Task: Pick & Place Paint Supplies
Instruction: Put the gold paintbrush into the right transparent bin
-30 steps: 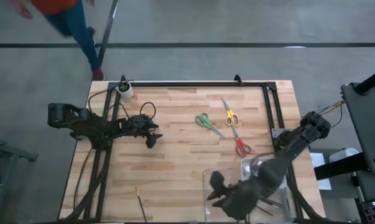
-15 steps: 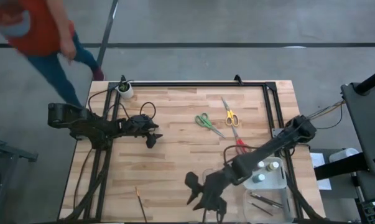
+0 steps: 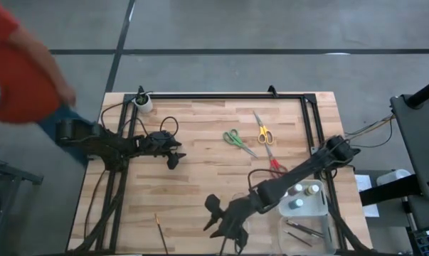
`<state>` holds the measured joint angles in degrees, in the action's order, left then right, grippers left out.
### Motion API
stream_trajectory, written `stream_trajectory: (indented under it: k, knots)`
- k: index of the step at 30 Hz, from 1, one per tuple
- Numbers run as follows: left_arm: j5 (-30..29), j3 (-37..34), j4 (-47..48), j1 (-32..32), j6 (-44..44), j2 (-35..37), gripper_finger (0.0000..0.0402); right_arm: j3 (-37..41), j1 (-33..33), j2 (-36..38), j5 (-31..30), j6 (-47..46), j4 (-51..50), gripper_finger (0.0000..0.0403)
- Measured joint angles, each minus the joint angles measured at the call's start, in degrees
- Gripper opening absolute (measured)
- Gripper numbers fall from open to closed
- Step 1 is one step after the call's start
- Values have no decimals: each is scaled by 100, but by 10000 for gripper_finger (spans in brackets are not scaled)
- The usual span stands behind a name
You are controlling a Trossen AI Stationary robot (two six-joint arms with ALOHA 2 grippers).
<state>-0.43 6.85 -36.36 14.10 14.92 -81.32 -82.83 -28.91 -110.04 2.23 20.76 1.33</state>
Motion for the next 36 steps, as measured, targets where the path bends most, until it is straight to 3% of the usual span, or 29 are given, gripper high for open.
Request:
stream_trajectory:
  k: [4, 10, 13, 18, 23, 28, 36]
  knots:
    - [0, -1, -1, -1, 0, 0, 303, 55, 75, 393, -397, -210, -521, 146]
    - [2, -2, 2, 1, 0, -2, 303, 832, 251, 1212, -375, -291, -526, 146]
    - [2, -2, 3, 1, 0, -2, 303, 1574, 309, 1773, -384, -473, 74, 146]
    - [2, -1, -2, 1, 0, -2, 303, 3066, 389, 2856, -543, -446, 1960, 146]
    - [0, -2, 0, -1, 0, -2, 303, 4119, 499, 3635, -539, -644, 2431, 146]
    - [0, -2, -1, 0, -1, 0, 303, 4454, 525, 3962, -546, -1155, 2526, 146]
    - [1, -2, -2, 0, 0, 0, 303, 4516, 525, 3968, -545, -1178, 2618, 146]
